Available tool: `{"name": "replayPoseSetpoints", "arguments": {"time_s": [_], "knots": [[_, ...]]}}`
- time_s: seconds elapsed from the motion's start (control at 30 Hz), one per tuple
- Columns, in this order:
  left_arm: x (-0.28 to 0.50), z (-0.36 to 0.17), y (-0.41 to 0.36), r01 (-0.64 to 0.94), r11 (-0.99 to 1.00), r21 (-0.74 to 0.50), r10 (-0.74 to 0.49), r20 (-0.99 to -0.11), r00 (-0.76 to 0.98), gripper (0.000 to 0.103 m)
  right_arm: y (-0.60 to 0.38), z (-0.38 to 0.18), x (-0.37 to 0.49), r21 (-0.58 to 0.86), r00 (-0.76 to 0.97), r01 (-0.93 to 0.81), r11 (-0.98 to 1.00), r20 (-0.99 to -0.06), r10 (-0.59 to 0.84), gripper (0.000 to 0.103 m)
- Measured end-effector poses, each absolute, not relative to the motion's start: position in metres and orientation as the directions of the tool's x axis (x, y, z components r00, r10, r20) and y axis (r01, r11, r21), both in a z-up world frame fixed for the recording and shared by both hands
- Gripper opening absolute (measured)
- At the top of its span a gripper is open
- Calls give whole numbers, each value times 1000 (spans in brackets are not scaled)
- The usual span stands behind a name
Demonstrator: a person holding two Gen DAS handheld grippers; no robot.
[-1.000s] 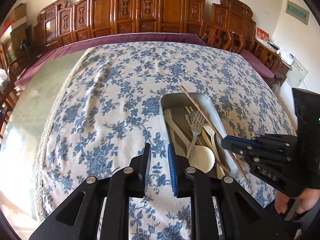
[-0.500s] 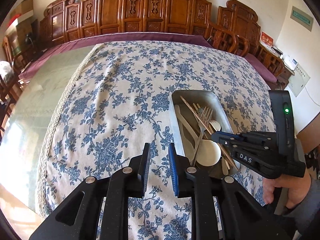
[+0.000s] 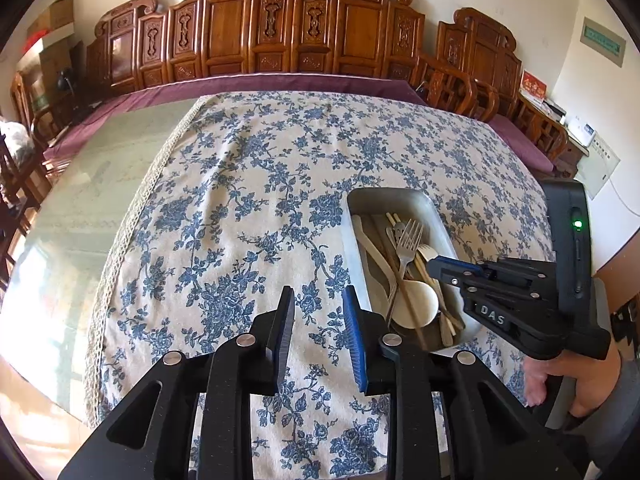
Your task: Organize utensils
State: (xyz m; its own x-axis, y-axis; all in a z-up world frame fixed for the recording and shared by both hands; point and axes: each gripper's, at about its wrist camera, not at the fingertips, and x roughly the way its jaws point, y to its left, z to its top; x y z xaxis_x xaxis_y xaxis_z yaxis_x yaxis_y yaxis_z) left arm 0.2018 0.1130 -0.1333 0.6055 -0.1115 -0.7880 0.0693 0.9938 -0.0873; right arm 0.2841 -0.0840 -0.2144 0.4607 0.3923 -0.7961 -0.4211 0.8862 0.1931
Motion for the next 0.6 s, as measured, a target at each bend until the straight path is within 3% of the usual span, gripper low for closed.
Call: {"name": "replayPoseSetpoints", "arguments": {"time_s": [0.17, 0.33, 0.43, 0.5, 0.57, 0.6], "knots": [[187, -121, 107, 70, 993, -95, -118, -769, 629, 34, -102, -190, 263, 185, 508, -412, 892, -766, 394, 7], [167, -108, 97, 65, 993, -99, -118, -751, 650, 48, -125, -161, 232, 165, 568, -406, 899, -725, 390, 9], [154, -100, 90, 63, 994, -92, -111, -734, 670, 73, -140, -144, 213, 144, 609, -397, 906, -698, 378, 21], [142, -94, 84, 62, 994, -86, -105, -720, 686, 82, -150, -134, 199, 135, 630, -391, 911, -682, 371, 27], [132, -88, 79, 59, 994, -87, -103, -702, 704, 86, -160, -122, 182, 118, 662, -376, 919, -660, 356, 52], [126, -85, 75, 61, 994, -88, -105, -692, 714, 89, -164, -119, 176, 112, 674, -370, 922, -651, 350, 59]]}}
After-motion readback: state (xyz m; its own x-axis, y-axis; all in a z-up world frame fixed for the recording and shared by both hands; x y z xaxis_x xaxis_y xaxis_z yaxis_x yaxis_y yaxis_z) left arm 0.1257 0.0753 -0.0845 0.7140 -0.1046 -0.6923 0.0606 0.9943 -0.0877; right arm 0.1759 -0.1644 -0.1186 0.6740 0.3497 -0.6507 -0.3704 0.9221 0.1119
